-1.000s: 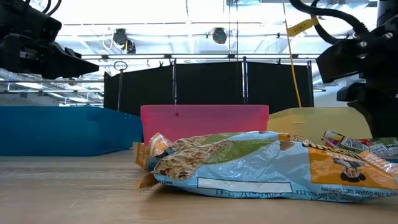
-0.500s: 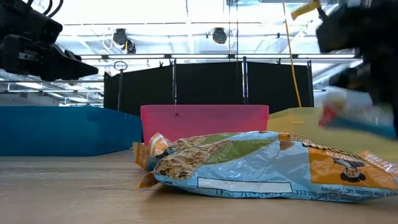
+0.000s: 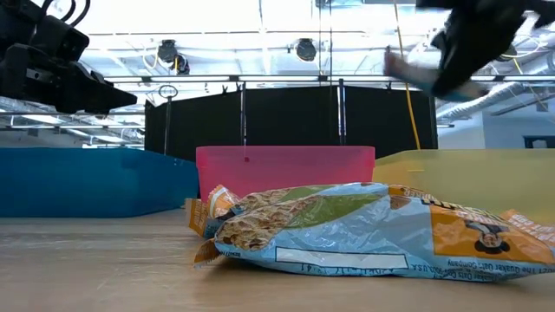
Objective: Pick and place Granola Bars by type
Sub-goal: Put the green granola bar into yellow bin, then put the yellow granola bar into pink bin, then put the bottom yellow granola bar into pink bin
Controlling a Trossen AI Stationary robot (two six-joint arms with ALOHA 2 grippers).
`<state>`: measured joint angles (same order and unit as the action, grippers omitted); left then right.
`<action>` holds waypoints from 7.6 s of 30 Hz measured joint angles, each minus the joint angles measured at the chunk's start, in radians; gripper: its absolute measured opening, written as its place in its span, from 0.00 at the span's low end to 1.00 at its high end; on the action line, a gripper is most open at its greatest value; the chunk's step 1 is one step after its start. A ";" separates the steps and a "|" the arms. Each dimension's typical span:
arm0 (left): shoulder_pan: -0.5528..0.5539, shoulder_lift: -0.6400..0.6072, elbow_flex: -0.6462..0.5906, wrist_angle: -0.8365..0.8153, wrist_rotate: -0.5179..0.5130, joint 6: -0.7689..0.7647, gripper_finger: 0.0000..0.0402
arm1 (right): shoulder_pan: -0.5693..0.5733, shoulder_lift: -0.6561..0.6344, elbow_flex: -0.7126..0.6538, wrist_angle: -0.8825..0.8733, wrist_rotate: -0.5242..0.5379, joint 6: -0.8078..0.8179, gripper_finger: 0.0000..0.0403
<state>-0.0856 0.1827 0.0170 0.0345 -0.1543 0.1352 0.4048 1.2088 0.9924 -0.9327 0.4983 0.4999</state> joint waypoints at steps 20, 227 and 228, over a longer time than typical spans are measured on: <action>0.000 0.000 0.000 -0.002 -0.001 0.018 0.08 | -0.314 0.151 -0.214 0.113 -0.264 -0.154 0.06; -0.072 0.845 0.932 -0.622 -0.109 -0.110 0.19 | -0.279 -0.489 -0.908 1.567 -0.294 -0.635 0.00; -0.076 0.780 0.872 -0.589 -0.108 -0.130 0.14 | -0.279 -0.488 -0.908 1.567 -0.294 -0.635 0.00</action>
<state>-0.1614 0.9622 0.8894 -0.5543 -0.2627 0.0056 0.1261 0.7204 0.0845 0.6344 0.2047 -0.1349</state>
